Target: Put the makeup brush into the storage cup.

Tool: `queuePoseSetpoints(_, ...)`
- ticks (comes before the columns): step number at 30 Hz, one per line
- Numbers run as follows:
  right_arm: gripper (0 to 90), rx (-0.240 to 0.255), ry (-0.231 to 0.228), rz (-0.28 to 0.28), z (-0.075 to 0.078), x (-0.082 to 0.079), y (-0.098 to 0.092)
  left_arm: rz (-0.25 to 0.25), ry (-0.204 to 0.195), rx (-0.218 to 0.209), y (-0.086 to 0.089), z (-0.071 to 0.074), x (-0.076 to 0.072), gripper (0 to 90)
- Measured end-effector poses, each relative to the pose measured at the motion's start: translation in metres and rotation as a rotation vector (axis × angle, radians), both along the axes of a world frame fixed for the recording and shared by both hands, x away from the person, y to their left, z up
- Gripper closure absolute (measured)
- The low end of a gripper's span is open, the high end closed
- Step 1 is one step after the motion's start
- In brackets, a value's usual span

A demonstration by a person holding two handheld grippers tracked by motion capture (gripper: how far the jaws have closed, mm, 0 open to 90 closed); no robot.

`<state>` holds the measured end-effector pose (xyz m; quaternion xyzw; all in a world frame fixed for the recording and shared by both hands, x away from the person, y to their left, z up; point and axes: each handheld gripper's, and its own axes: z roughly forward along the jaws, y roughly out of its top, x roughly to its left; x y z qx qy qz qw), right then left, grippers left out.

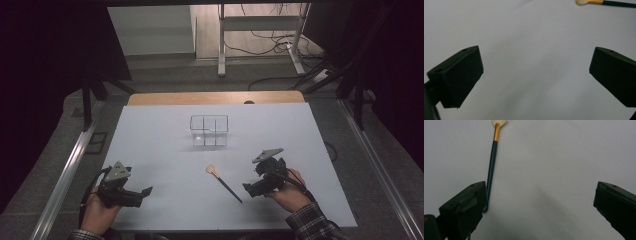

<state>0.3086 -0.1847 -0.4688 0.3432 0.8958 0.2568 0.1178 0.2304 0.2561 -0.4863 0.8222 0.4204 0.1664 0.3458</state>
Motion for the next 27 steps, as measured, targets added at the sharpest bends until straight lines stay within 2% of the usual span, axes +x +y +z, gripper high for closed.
queuePoseSetpoints(27, 0.0, -0.063, 0.071, 0.032, -0.008, 0.007, 0.04, -0.007, 0.003, 0.004, -0.001, -0.001, 0.002, 0.0)
